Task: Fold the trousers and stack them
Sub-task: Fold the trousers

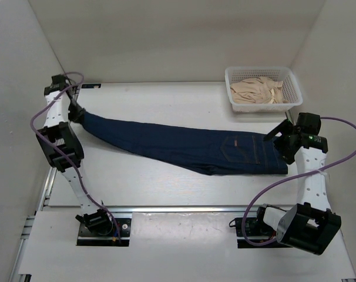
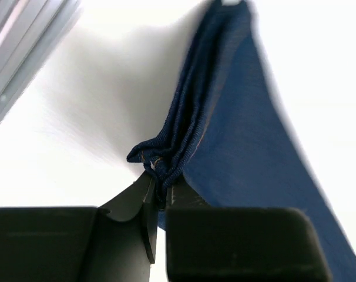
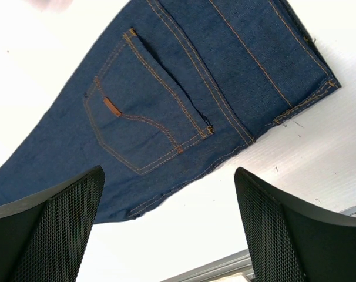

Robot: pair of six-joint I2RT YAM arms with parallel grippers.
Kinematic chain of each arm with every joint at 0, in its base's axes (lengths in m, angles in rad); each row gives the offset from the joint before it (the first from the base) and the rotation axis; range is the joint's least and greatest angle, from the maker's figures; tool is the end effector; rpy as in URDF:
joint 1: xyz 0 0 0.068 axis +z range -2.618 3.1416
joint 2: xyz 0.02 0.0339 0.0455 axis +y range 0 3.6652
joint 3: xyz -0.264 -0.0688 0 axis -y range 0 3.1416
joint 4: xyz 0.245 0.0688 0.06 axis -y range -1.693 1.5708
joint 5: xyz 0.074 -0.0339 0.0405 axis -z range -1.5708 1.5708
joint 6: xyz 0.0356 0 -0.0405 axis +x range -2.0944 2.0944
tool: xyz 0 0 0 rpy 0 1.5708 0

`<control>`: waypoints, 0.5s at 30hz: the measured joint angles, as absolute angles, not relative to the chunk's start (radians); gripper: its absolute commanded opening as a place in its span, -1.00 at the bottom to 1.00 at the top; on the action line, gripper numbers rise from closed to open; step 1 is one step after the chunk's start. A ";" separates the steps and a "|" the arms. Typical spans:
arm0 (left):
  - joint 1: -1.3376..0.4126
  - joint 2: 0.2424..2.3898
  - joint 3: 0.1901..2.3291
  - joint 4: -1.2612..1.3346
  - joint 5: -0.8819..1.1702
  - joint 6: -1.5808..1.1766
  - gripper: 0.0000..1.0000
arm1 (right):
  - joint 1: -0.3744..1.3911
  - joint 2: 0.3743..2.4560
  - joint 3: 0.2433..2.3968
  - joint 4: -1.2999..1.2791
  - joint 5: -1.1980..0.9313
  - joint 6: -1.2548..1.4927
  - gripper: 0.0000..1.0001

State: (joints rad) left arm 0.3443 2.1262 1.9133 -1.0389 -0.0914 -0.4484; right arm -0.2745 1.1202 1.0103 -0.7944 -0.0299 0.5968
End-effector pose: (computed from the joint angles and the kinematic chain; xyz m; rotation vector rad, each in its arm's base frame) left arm 0.4184 0.1535 0.2408 -1.1065 2.5902 0.1051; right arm 0.2148 -0.0594 0.2978 1.0361 2.2563 0.1745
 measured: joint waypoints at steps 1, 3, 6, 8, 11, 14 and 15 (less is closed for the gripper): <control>0.317 2.099 1.935 -1.044 -0.100 -0.443 -0.79 | -0.274 1.119 1.015 -0.795 -0.032 0.596 0.90; 0.241 2.028 1.977 -1.046 -0.115 -0.429 -0.79 | -0.274 1.116 1.024 -0.795 -0.036 0.595 0.90; 0.106 1.917 2.005 -1.048 -0.140 -0.418 -0.79 | -0.274 1.104 1.029 -0.796 -0.047 0.595 0.90; 0.000 1.861 2.017 -1.047 -0.159 -0.421 -0.79 | -0.271 1.100 1.036 -0.799 -0.056 0.595 0.90; -0.158 1.813 2.019 -1.047 -0.167 -0.445 -0.79 | -0.264 1.090 1.040 -0.799 -0.061 0.595 0.90; -0.283 1.802 2.006 -1.035 -0.178 -0.483 -0.79 | -0.259 1.073 1.040 -0.802 -0.066 0.595 0.90; -0.317 1.800 1.995 -1.031 -0.185 -0.496 -0.79 | -0.258 1.066 1.040 -0.805 -0.067 0.595 0.90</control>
